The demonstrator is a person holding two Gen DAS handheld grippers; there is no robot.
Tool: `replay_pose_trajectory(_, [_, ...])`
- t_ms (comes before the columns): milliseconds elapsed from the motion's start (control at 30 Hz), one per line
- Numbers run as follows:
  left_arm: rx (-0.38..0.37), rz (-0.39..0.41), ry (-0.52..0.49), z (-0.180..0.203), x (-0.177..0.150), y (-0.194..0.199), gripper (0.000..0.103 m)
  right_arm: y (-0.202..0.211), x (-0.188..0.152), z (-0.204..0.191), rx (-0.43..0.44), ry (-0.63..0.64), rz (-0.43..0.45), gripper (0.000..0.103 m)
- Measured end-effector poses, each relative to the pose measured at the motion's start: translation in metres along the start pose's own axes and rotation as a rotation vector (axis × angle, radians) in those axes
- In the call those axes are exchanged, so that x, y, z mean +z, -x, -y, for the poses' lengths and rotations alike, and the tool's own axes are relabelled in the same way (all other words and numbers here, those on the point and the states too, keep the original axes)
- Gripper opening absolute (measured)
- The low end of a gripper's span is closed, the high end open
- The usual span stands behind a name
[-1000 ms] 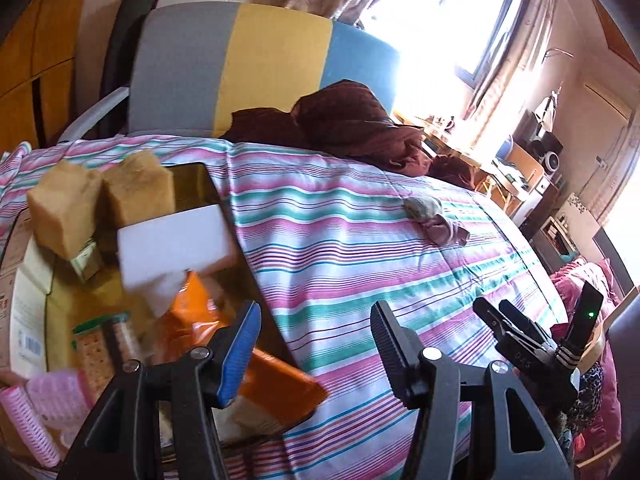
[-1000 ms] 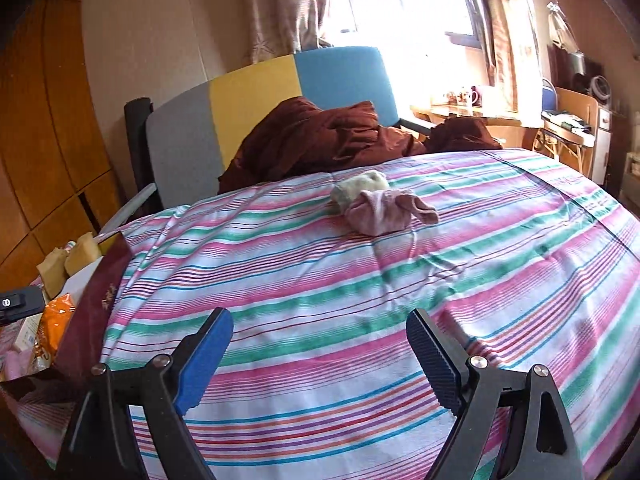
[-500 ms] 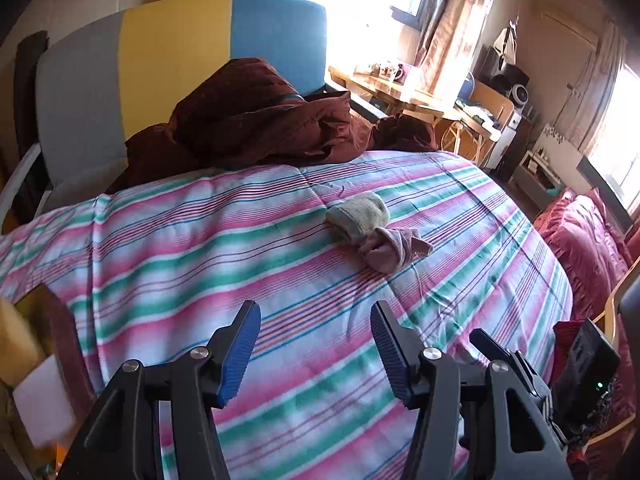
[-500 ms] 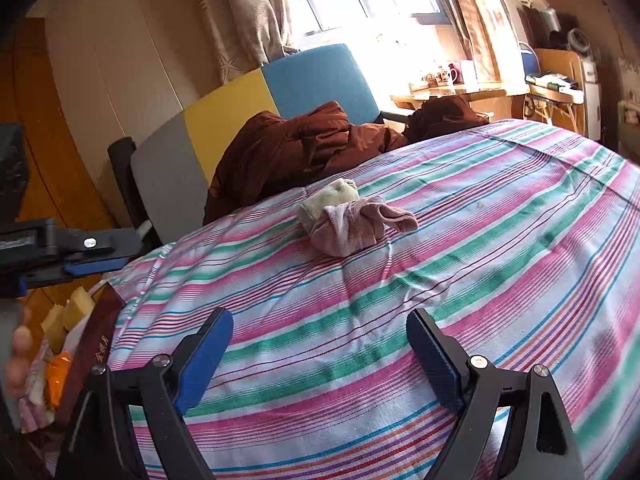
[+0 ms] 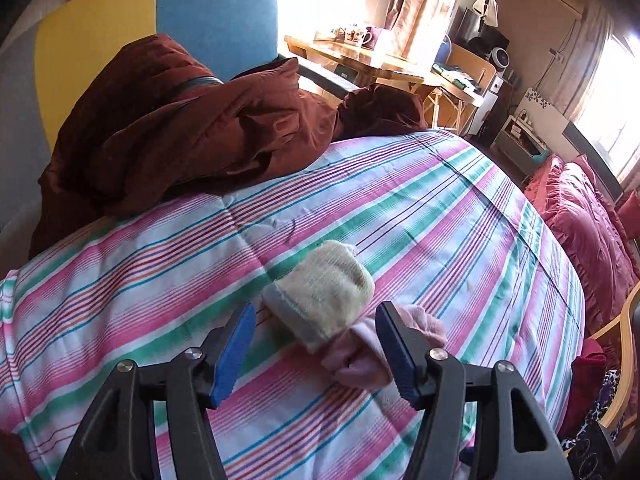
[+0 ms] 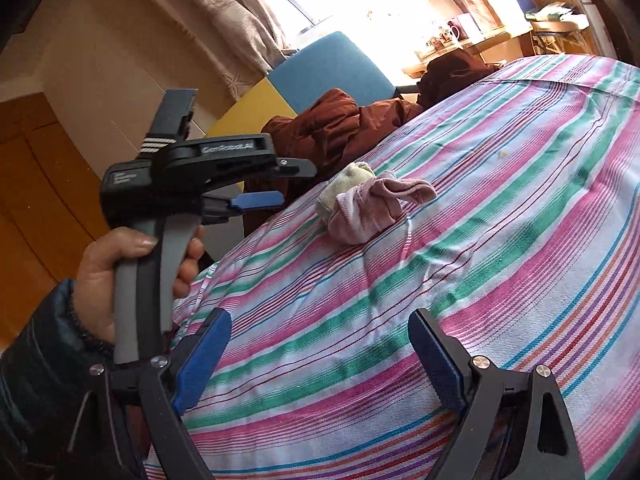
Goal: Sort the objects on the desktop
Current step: 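Grasp the beige sock with the left tool and lift it, then grasp the pink sock with the right tool while the left tool holds the beige sock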
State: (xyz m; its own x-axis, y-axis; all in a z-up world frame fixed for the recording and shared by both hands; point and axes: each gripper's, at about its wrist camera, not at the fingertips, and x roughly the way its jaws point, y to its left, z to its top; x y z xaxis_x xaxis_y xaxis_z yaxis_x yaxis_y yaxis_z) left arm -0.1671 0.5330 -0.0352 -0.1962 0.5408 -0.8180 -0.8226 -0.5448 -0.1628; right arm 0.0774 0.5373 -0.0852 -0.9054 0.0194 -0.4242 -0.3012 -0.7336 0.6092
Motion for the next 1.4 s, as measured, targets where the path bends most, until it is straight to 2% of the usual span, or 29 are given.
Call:
replay_pose_trajectory(67, [0.021, 0.003, -0.057, 0.007, 0.007, -0.012, 0.072, 0.0, 0.0, 0.001, 0.011, -0.003, 0.0, 0.092])
replay_pose_trajectory(133, [0.045, 0.007, -0.159, 0.018, 0.01, -0.022, 0.078, -0.001, 0.001, 0.001, 0.019, -0.005, -0.003, 0.092])
replay_pose_trajectory(233, [0.073, 0.01, -0.288, 0.031, 0.011, -0.034, 0.08, -0.001, 0.001, 0.002, 0.033, -0.007, -0.004, 0.092])
replay_pose_trajectory(333, [0.067, -0.015, -0.301, 0.028, 0.015, -0.047, 0.08, -0.002, 0.001, 0.002, 0.043, -0.009, -0.003, 0.093])
replay_pose_trajectory(367, [0.058, -0.024, -0.296, 0.026, 0.016, -0.051, 0.083, -0.002, 0.001, 0.003, 0.046, -0.01, -0.004, 0.093])
replay_pose_trajectory(500, [-0.018, -0.055, -0.235, 0.017, 0.017, -0.061, 0.084, -0.003, 0.002, 0.003, 0.05, -0.01, -0.005, 0.093])
replay_pose_trajectory(633, [-0.074, -0.074, -0.19, 0.015, 0.01, -0.065, 0.075, -0.004, 0.002, 0.003, 0.044, -0.006, -0.009, 0.093])
replay_pose_trajectory(800, [-0.056, -0.04, -0.099, 0.005, 0.0, -0.051, 0.069, -0.006, 0.003, 0.003, 0.035, -0.003, -0.014, 0.093])
replay_pose_trajectory(933, [-0.047, -0.013, 0.068, -0.018, -0.018, -0.025, 0.069, -0.008, 0.004, 0.003, 0.023, 0.001, -0.023, 0.093])
replay_pose_trajectory(1167, [-0.056, 0.011, 0.306, -0.051, -0.088, 0.024, 0.069, -0.013, 0.004, 0.0, -0.01, 0.016, -0.046, 0.093])
replay_pose_trajectory(1400, [-0.045, 0.023, 0.374, -0.051, -0.163, 0.067, 0.069, -0.018, 0.003, -0.004, -0.057, 0.042, -0.08, 0.093])
